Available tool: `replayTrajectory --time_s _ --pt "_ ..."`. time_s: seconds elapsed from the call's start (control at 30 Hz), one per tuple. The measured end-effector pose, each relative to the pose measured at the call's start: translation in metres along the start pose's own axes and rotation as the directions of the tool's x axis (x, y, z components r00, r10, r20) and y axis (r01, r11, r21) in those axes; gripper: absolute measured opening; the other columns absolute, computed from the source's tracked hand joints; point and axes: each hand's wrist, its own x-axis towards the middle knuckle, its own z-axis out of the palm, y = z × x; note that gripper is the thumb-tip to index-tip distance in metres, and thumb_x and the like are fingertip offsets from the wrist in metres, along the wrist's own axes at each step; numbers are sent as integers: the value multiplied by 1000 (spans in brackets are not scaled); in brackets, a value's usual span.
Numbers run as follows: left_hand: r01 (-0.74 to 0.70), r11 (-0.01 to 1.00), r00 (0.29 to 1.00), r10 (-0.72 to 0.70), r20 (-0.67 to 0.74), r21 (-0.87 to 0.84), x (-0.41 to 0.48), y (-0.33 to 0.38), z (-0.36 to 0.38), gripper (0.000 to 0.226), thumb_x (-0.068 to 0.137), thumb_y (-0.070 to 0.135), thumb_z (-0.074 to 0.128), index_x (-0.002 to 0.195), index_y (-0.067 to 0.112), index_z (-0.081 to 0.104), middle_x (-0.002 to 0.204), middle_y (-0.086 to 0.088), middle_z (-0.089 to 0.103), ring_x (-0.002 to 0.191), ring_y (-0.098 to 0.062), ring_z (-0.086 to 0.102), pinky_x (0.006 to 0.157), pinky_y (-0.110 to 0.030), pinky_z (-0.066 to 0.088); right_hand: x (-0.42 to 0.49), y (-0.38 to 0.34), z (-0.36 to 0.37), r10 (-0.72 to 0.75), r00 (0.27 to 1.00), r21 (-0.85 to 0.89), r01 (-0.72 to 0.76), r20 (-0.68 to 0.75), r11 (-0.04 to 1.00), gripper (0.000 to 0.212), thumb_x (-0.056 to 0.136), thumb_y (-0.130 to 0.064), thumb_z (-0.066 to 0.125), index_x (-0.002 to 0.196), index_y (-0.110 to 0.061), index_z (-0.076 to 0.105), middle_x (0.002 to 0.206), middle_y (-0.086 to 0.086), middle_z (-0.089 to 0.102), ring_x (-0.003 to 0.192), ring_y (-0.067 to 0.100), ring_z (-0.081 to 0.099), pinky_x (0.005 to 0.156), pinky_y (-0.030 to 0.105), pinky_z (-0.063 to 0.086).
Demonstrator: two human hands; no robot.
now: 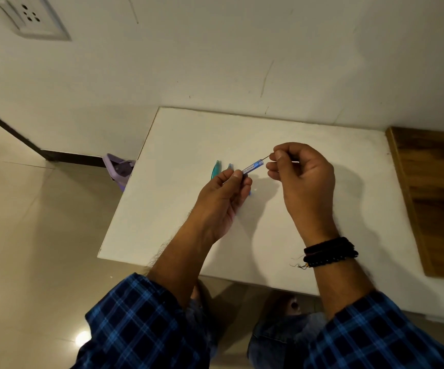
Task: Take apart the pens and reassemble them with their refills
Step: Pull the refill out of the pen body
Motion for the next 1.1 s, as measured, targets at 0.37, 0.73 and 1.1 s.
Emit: replayTrajectory --time_s 0.37,0.73,1.1 --pt "37 990 999 -32 40 -138 -3 -2 4 20 99 9 58 118 8 63 90 -8 73 80 -14 72 78 -23 62 3 -8 -6 -23 997 -99 31 79 995 10 98 -13 62 102 -10 71 92 1 75 80 13 75 75 31 63" --pt "-10 977 987 -24 158 212 -5 -6 6 20 100 17 57 112 18 73 96 -1 75 91 -15 70 78 -28 61 3 -9 -8 -39 995 -171 54 87 984 7 97 -20 63 94 -20 69 88 -7 75 80 12 74 78 38 63" --pt "-250 826 961 149 233 505 -1 -4 1 13 96 19 64 106 22 72 103 1 76 93 -12 68 83 -29 56 8 -15 -19 -51 975 -161 87 216 983 8 97 -16 64 96 -18 71 87 -7 74 78 11 74 76 32 63"
